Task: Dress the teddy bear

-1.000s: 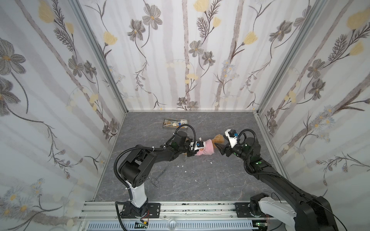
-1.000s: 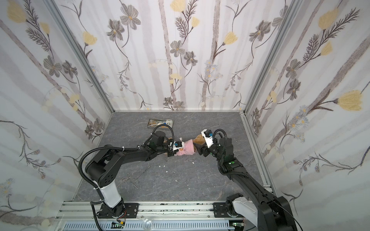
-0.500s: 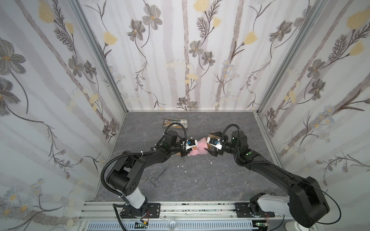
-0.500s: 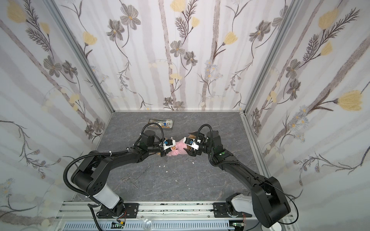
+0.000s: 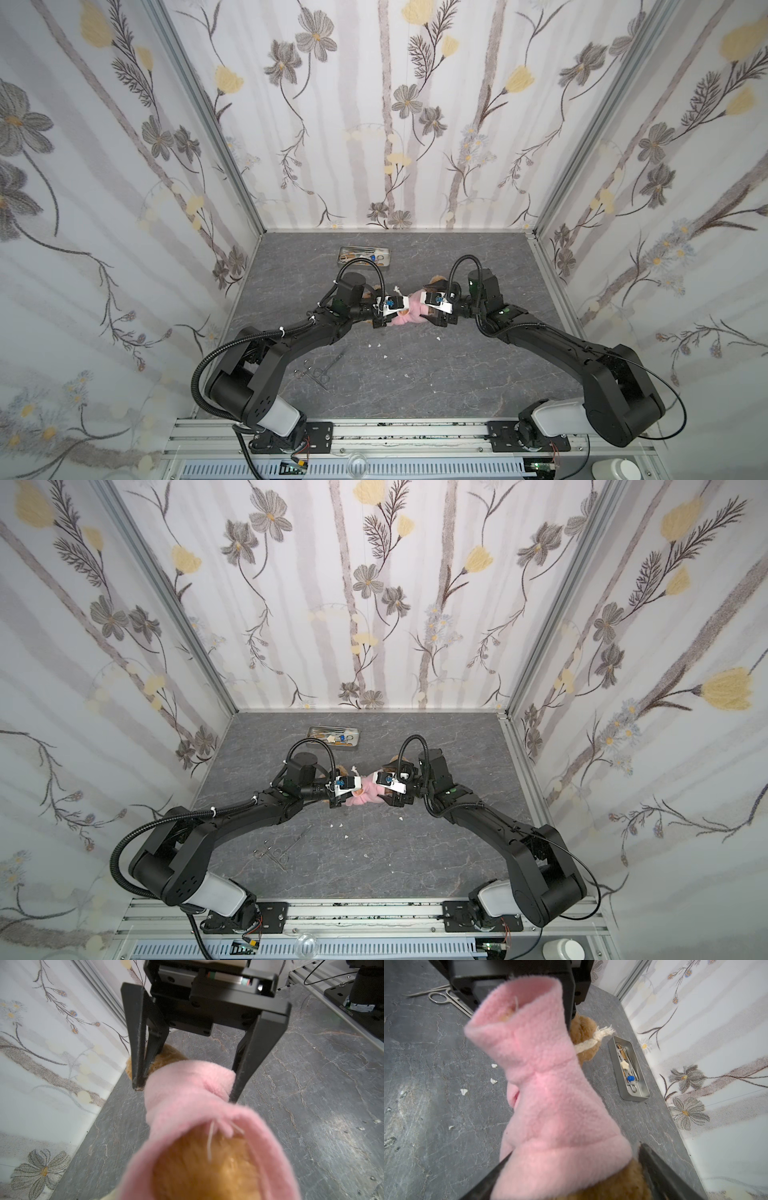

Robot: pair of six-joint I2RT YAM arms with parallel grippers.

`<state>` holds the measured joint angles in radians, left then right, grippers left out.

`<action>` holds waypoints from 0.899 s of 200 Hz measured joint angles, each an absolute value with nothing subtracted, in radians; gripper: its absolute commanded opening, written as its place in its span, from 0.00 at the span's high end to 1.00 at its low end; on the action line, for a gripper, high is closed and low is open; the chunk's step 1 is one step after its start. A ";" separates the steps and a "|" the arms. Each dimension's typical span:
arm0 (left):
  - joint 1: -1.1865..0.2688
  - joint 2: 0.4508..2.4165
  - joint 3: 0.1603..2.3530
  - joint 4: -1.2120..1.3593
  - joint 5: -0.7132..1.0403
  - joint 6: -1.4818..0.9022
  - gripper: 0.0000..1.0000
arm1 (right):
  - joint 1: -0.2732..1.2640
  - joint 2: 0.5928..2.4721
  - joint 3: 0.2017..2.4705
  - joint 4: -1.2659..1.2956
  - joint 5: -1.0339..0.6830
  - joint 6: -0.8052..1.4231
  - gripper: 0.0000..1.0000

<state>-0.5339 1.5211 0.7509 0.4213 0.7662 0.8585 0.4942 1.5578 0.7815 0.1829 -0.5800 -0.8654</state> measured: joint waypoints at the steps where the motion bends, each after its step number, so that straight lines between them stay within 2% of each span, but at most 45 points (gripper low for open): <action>1: -0.534 1.521 0.751 0.421 0.766 0.859 0.80 | 0.494 1.559 0.782 0.184 -0.582 -0.865 0.24; 17: -0.537 1.513 0.751 0.415 0.755 0.865 0.80 | 0.495 1.570 0.786 0.187 -0.599 -0.864 0.37; 38: -0.539 1.509 0.751 0.413 0.744 0.863 0.80 | 0.500 1.577 0.783 0.200 -0.615 -0.842 0.65; 51: -0.542 1.502 0.751 0.407 0.733 0.856 0.75 | 0.505 1.575 0.751 0.248 -0.615 -0.815 0.75; 58: -0.544 1.499 0.751 0.403 0.731 0.849 0.68 | 0.506 1.567 0.723 0.277 -0.614 -0.792 0.79; 71: -0.556 1.483 0.749 0.391 0.721 0.826 0.52 | 0.506 1.542 0.670 0.331 -0.612 -0.763 0.84; 87: -0.564 1.443 0.739 0.394 0.706 0.757 0.40 | 0.509 1.510 0.620 0.393 -0.598 -0.722 0.91; 104: -0.567 1.386 0.719 0.418 0.683 0.678 0.33 | 0.512 1.476 0.580 0.437 -0.571 -0.688 0.94; 119: -0.570 1.314 0.683 0.430 0.665 0.619 0.30 | 0.513 1.449 0.546 0.468 -0.547 -0.680 0.96; 139: -0.578 1.184 0.624 0.427 0.624 0.564 0.33 | 0.515 1.433 0.534 0.476 -0.508 -0.670 0.99; 162: -0.605 1.051 0.611 0.402 0.573 0.529 0.55 | 0.516 1.416 0.530 0.498 -0.472 -0.670 1.00; 180: -0.662 1.037 0.682 0.316 0.514 0.527 0.71 | 0.525 1.405 0.529 0.503 -0.446 -0.672 1.00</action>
